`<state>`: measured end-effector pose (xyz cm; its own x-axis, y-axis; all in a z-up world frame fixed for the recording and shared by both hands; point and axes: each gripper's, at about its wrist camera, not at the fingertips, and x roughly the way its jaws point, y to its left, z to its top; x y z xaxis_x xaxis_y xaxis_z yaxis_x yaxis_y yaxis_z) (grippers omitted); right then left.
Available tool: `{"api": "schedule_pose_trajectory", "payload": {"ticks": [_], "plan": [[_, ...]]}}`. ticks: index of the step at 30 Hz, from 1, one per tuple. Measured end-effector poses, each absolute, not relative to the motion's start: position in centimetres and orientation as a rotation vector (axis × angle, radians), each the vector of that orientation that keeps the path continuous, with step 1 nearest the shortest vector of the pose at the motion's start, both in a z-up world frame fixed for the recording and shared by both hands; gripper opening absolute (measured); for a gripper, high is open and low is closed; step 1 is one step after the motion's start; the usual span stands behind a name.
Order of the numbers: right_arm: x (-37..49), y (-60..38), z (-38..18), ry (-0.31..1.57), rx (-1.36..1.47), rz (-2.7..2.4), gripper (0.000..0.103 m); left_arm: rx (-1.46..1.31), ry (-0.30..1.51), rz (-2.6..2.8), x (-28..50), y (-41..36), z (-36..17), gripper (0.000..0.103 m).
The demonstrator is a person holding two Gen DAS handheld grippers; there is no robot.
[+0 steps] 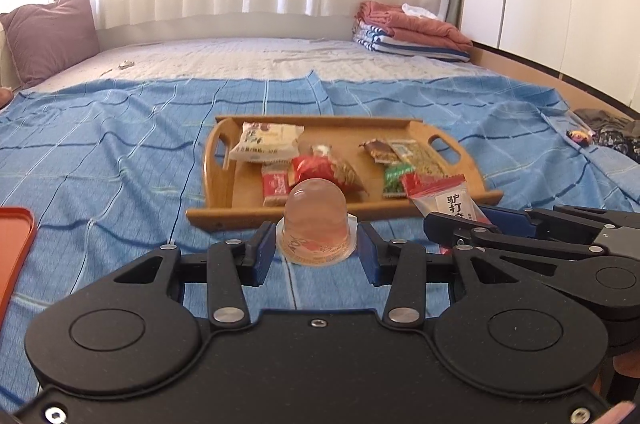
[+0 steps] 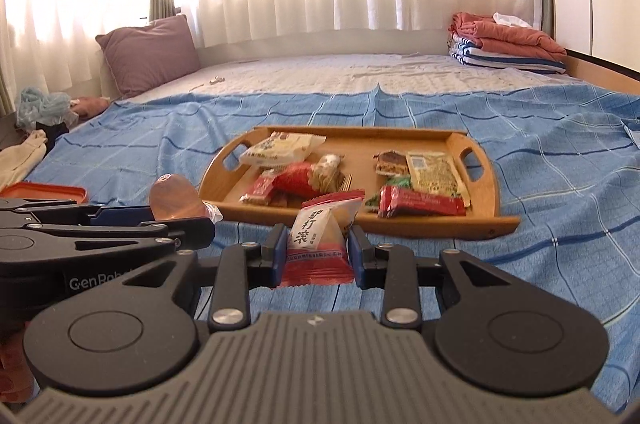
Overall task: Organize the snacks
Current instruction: 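Carry the jelly cup and candy packet over the wooden tray and lower them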
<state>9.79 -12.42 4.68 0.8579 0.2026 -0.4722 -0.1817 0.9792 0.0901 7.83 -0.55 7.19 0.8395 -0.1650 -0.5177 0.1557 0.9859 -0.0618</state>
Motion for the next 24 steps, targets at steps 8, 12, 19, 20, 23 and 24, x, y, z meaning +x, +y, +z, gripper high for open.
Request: {"api": "schedule_pose_trajectory", "payload": {"ticks": [8, 12, 19, 20, 23, 24], "plan": [[13.3, -13.4, 6.4, 0.468, 0.069, 0.185, 0.038, -0.009, 0.506, -0.167, 11.7, -1.4, 9.2, 0.042], [15.6, -13.7, 7.2, 0.455, 0.098, 0.179, 0.038, -0.025, 0.504, -0.166, 14.3, -1.4, 10.3, 0.042], [19.3, -13.8, 7.9, 0.463, 0.113, 0.186, 0.038, -0.011, 0.508, -0.162, 18.4, -1.5, 11.3, 0.042], [19.8, -13.9, 7.9, 0.469, 0.115, 0.189, 0.038, -0.016, 0.517, -0.162, 19.1, -1.4, 11.3, 0.042], [21.5, -13.9, 7.8, 0.489, 0.117, 0.199, 0.038, -0.038, 0.539, -0.165, 21.0, -1.2, 11.0, 0.042], [22.2, -13.9, 7.7, 0.497, 0.116, 0.203, 0.038, -0.044, 0.548, -0.166, 21.7, -1.1, 10.8, 0.042]]}}
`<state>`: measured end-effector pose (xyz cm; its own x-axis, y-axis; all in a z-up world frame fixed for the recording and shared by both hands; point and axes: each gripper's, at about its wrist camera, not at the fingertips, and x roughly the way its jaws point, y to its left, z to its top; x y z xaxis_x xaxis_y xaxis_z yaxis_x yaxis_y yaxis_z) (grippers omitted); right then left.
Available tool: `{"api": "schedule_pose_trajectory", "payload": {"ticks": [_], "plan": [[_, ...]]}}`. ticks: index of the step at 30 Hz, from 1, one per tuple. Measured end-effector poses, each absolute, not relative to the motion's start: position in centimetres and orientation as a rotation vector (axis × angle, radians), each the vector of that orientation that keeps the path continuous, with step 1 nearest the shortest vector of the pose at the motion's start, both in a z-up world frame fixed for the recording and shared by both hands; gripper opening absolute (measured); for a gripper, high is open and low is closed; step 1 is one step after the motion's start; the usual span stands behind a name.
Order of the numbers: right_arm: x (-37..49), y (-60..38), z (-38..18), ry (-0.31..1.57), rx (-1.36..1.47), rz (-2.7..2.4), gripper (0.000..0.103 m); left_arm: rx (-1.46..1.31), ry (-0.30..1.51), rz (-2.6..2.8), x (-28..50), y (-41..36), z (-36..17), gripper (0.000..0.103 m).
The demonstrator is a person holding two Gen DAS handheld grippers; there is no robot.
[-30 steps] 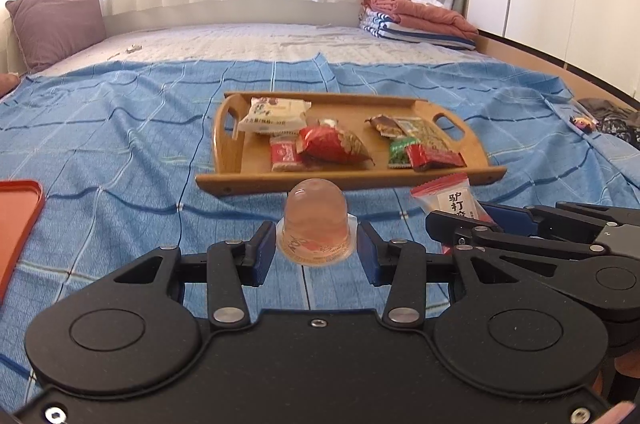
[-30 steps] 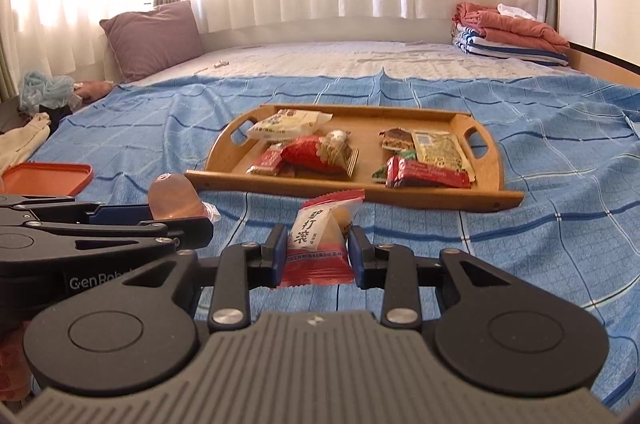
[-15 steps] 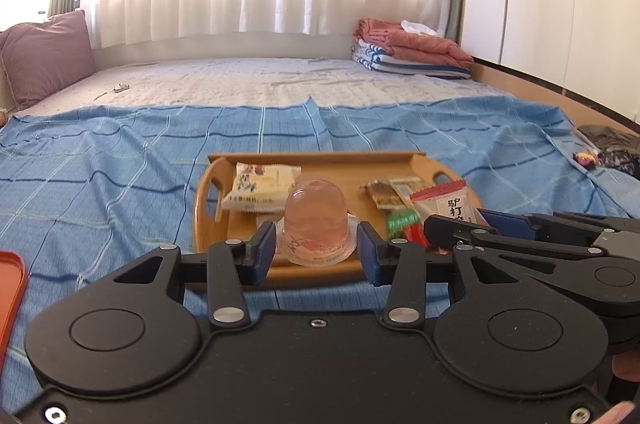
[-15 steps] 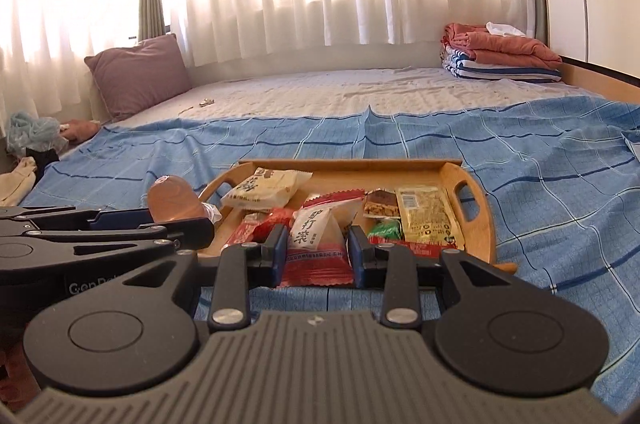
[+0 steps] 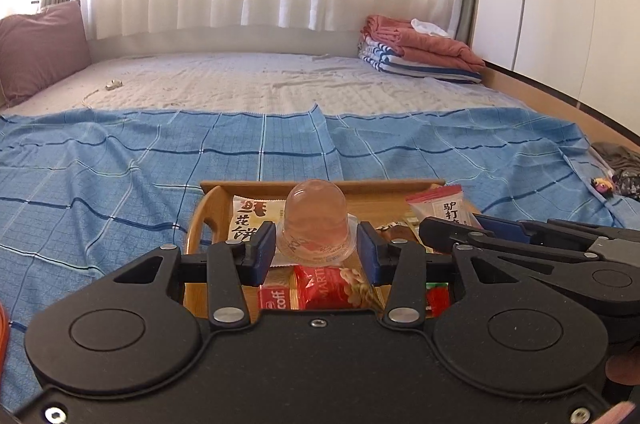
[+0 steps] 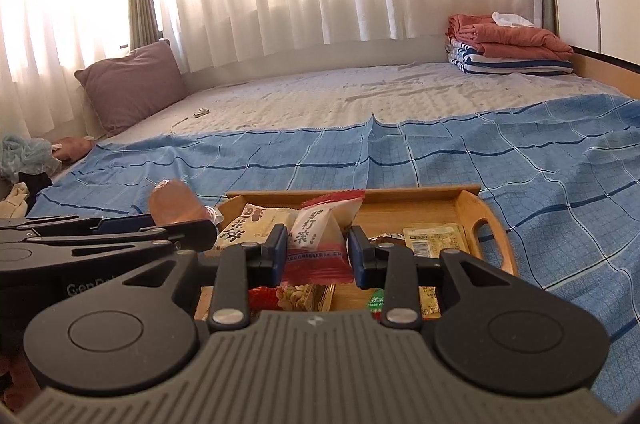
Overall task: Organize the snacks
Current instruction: 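Carry the jelly cup and candy packet over the wooden tray and lower them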
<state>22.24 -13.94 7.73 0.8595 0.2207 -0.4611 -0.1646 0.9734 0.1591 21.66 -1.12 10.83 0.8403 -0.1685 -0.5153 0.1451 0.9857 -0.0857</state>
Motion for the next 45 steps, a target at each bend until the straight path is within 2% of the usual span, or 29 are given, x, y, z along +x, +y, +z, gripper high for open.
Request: {"api": "schedule_pose_trajectory", "payload": {"ticks": [20, 45], "plan": [[32.2, -16.1, 4.8, 0.6, 0.158, 0.157, 0.038, -0.1, 0.666, -0.163, 33.2, -2.7, 7.2, 0.042], [35.8, -15.4, 0.4, 0.684, 0.101, 0.163, 0.038, -0.042, 0.73, -0.111, 36.5, -2.9, 2.2, 0.042]]}}
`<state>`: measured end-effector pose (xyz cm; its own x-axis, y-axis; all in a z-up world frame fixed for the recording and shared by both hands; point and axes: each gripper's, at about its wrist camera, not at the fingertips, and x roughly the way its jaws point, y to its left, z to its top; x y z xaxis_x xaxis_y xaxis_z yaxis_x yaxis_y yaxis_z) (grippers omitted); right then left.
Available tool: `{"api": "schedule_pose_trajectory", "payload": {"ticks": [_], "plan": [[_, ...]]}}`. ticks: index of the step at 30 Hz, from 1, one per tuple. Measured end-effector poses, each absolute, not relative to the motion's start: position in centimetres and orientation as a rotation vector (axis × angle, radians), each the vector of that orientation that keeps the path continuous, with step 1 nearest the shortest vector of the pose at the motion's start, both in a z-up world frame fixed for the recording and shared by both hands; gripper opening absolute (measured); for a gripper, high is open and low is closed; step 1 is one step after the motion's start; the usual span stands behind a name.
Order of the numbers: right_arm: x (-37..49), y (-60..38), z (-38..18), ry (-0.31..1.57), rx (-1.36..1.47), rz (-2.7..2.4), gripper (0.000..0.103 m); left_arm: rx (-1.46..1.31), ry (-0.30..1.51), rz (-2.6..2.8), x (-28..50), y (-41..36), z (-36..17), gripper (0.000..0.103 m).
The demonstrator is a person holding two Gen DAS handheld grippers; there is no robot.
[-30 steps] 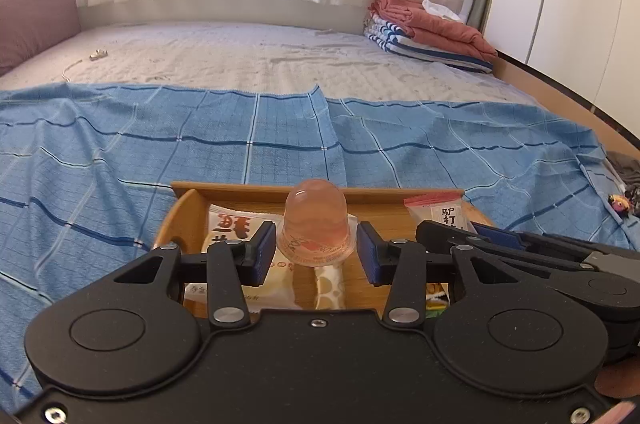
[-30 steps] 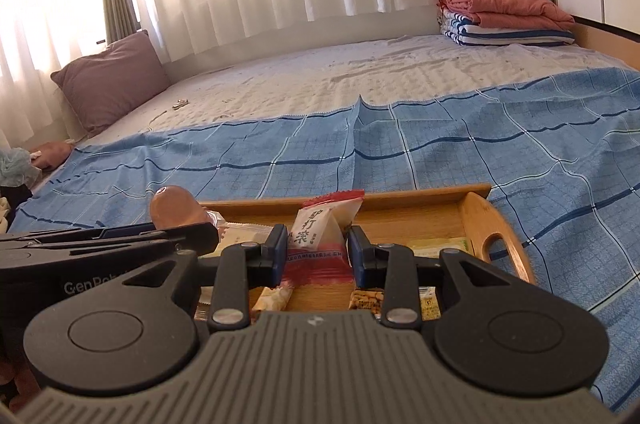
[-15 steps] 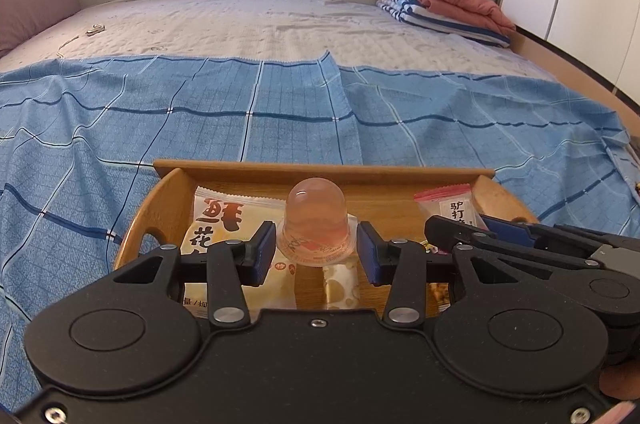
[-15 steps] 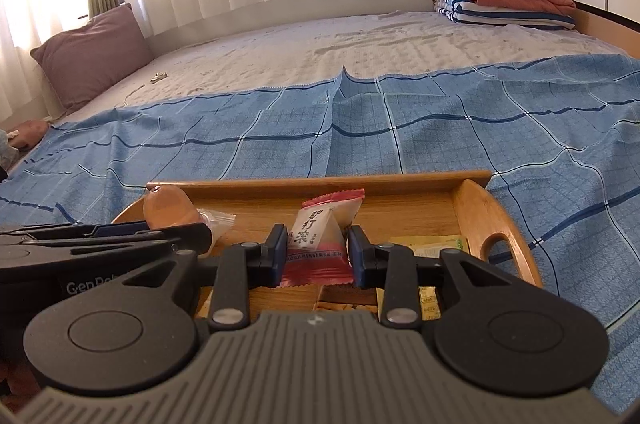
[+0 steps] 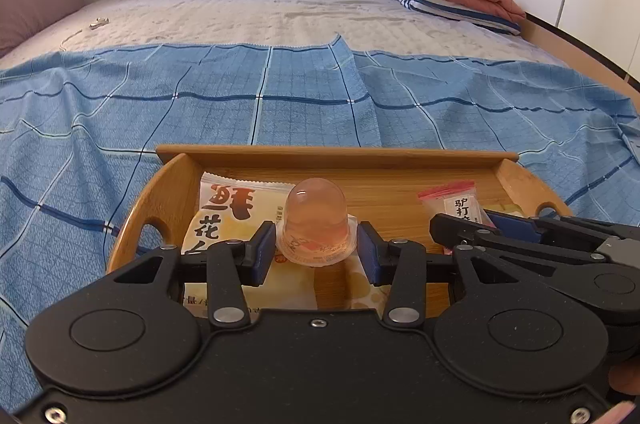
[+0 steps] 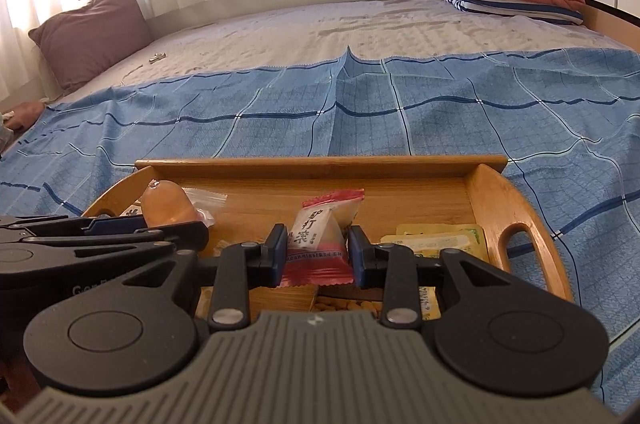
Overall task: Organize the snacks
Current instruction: 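Carry the jelly cup and candy packet over the wooden tray and lower them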
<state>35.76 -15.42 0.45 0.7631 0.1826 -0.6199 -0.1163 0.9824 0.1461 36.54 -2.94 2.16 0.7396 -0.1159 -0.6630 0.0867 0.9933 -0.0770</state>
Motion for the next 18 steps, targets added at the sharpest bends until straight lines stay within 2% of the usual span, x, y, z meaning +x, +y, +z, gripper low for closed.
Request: {"api": "schedule_pose_trajectory", "payload": {"ticks": [18], "plan": [[36.7, -14.8, 0.5, 0.679, 0.124, 0.214, 0.039, -0.045, 0.732, -0.099, 38.1, -1.6, 2.3, 0.042]]}}
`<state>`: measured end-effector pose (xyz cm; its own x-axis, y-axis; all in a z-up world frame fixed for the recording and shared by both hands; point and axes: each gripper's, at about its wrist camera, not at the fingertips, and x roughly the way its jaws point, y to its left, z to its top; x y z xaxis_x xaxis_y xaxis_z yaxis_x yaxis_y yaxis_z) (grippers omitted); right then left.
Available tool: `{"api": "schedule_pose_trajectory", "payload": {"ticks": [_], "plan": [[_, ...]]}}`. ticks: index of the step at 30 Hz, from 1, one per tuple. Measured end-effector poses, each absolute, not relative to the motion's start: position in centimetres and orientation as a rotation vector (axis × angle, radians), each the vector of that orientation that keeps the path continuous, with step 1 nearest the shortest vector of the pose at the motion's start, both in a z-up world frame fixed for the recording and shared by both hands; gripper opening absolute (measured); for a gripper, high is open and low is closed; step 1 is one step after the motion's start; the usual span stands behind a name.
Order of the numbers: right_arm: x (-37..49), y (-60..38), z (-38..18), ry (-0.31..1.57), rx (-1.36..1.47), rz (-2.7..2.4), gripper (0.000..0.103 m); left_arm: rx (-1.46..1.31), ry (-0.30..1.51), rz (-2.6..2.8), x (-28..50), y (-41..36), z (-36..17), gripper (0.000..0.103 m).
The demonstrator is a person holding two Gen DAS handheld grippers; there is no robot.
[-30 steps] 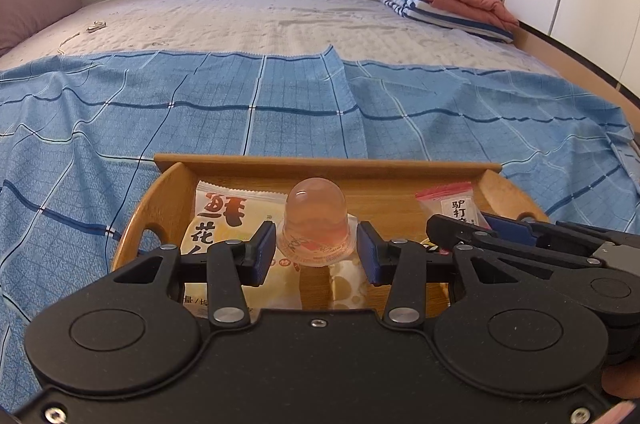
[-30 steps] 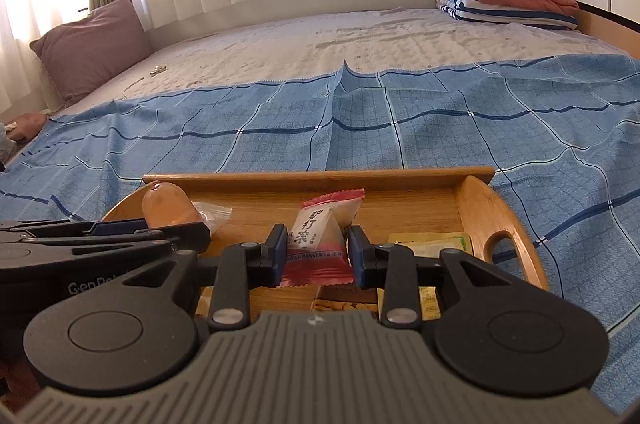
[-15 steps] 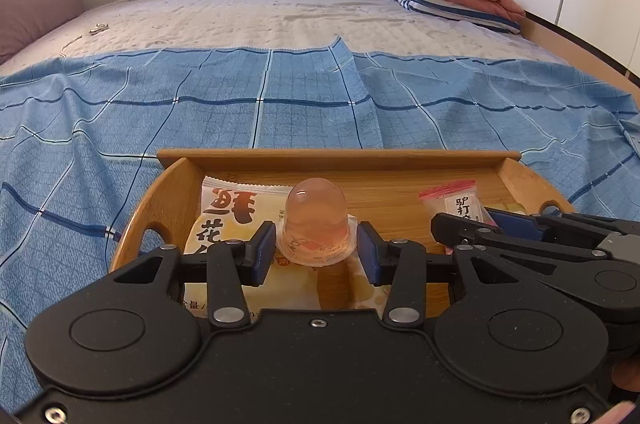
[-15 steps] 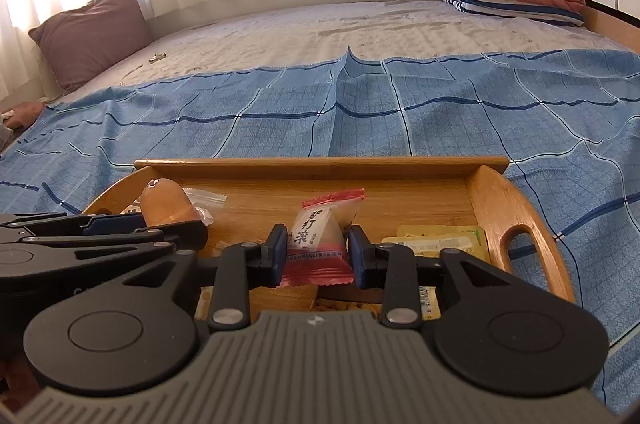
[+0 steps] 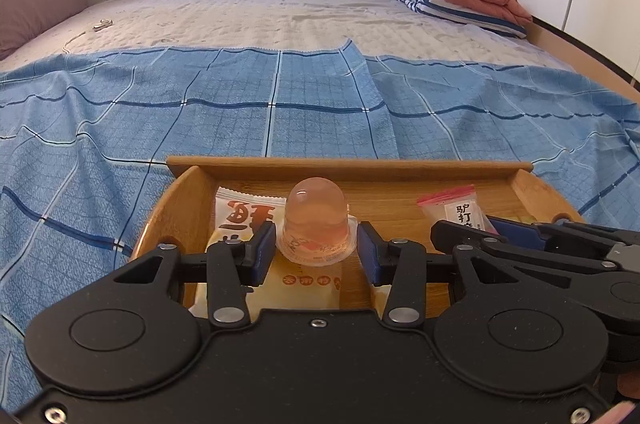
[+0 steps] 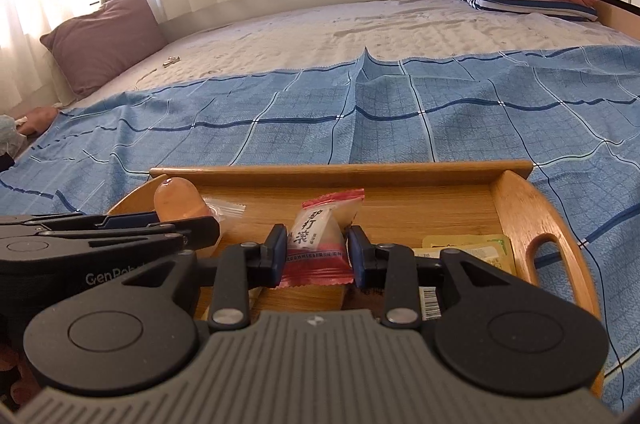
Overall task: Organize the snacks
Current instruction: 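Carry the jelly cup and candy packet over the wooden tray and lower them, then open both tools to release the jelly cup and candy packet onto the tray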
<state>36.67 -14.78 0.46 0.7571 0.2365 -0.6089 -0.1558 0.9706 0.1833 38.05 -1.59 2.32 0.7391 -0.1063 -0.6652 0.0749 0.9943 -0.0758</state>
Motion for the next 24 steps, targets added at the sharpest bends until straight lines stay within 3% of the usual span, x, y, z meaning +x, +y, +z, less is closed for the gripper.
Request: {"api": "schedule_pose_trajectory", "payload": {"ticks": [8, 10, 12, 14, 17, 24], "plan": [[36.6, -14.8, 0.5, 0.671, 0.142, 0.226, 0.039, -0.045, 0.713, -0.111, 37.7, -1.3, 2.5, 0.041], [36.5, -14.8, 0.7, 0.67, 0.142, 0.224, 0.04, -0.032, 0.702, -0.101, 37.5, -1.4, 2.7, 0.045], [36.4, -14.9, 0.8, 0.666, 0.148, 0.216, 0.042, -0.036, 0.697, -0.081, 37.4, -1.2, 2.9, 0.056], [36.2, -15.3, 1.0, 0.661, 0.161, 0.204, 0.058, -0.06, 0.695, -0.069, 37.2, -0.6, 3.1, 0.066], [35.7, -16.1, 1.5, 0.651, 0.194, 0.192, 0.07, -0.095, 0.694, -0.071, 36.8, 0.3, 3.4, 0.079], [33.7, -16.7, 2.8, 0.632, 0.194, 0.178, 0.081, -0.032, 0.672, -0.073, 34.3, 0.2, 5.0, 0.09]]}}
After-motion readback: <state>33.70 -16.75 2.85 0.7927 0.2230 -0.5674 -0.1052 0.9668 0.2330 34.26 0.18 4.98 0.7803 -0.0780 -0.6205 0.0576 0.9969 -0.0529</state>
